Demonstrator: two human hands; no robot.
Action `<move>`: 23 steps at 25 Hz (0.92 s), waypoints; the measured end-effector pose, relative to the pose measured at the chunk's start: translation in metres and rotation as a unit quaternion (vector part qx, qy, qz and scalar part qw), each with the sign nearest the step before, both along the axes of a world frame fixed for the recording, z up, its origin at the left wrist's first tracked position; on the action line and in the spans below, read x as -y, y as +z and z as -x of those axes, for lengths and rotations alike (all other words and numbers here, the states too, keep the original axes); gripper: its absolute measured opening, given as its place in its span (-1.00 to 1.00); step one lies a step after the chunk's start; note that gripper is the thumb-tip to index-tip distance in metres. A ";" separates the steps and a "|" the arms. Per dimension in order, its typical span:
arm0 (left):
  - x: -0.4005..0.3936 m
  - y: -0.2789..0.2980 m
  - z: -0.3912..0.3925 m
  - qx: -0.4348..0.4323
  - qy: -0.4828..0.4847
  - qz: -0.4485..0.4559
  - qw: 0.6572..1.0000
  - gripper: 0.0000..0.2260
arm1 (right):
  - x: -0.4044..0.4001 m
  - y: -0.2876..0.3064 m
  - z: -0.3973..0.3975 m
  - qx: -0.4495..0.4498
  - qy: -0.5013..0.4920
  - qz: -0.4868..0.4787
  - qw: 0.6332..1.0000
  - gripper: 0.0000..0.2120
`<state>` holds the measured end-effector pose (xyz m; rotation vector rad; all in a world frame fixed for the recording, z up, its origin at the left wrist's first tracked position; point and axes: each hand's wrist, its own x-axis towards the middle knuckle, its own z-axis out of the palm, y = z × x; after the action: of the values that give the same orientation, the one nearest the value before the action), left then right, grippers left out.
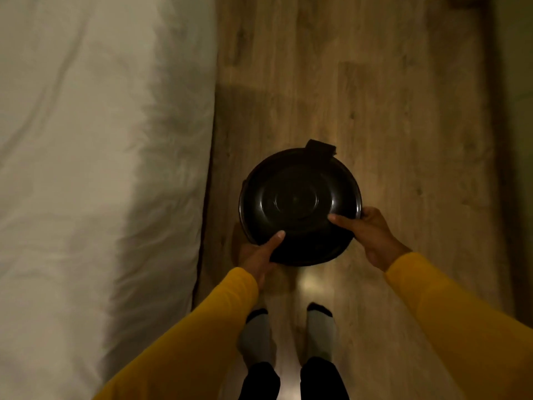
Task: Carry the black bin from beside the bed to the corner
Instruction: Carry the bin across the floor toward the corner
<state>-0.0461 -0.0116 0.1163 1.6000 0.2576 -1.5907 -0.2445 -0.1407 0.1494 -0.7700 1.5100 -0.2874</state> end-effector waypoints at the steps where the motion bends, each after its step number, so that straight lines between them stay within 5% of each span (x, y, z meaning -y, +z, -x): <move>1: 0.000 -0.003 0.002 0.025 -0.001 0.013 1.000 -0.62 | -0.003 -0.012 0.004 0.008 -0.008 0.003 1.000 -0.26; 6: -0.018 -0.037 0.018 0.105 -0.030 0.026 0.994 -0.69 | -0.029 -0.078 0.025 0.051 -0.042 0.012 0.998 -0.23; 12: -0.013 -0.031 0.011 0.215 -0.151 0.049 0.964 -0.21 | -0.057 -0.080 0.029 -0.044 -0.038 0.084 0.995 -0.12; 13: -0.008 -0.027 -0.003 0.285 -0.236 0.073 0.926 -0.12 | -0.065 -0.074 0.021 -0.107 -0.010 0.146 0.983 -0.12; 14: -0.001 -0.026 -0.022 0.372 -0.348 0.113 0.853 -0.07 | -0.074 -0.069 0.010 -0.164 0.029 0.224 0.960 -0.12; 17: 0.033 -0.025 -0.080 0.551 -0.635 0.273 0.468 -0.12 | -0.106 -0.064 -0.033 -0.244 0.261 0.399 0.844 -0.09; 18: 0.046 -0.028 -0.092 0.553 -0.690 0.298 0.360 -0.15 | -0.116 -0.069 -0.045 -0.262 0.333 0.411 0.807 -0.08; 19: 0.055 -0.032 -0.099 0.540 -0.730 0.305 0.289 -0.16 | -0.121 -0.075 -0.054 -0.279 0.378 0.411 0.782 -0.08; 21: 0.062 -0.041 -0.099 0.510 -0.768 0.296 0.251 -0.16 | -0.119 -0.087 -0.054 -0.300 0.426 0.402 0.753 -0.08; 23: 0.053 -0.049 -0.087 0.503 -0.751 0.300 0.303 -0.17 | -0.108 -0.099 -0.036 -0.306 0.457 0.423 0.720 -0.08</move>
<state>0.0413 -0.0644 0.0674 1.5657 -2.8726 -0.7385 -0.2084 -0.0324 0.0507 -2.4372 1.3276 0.0837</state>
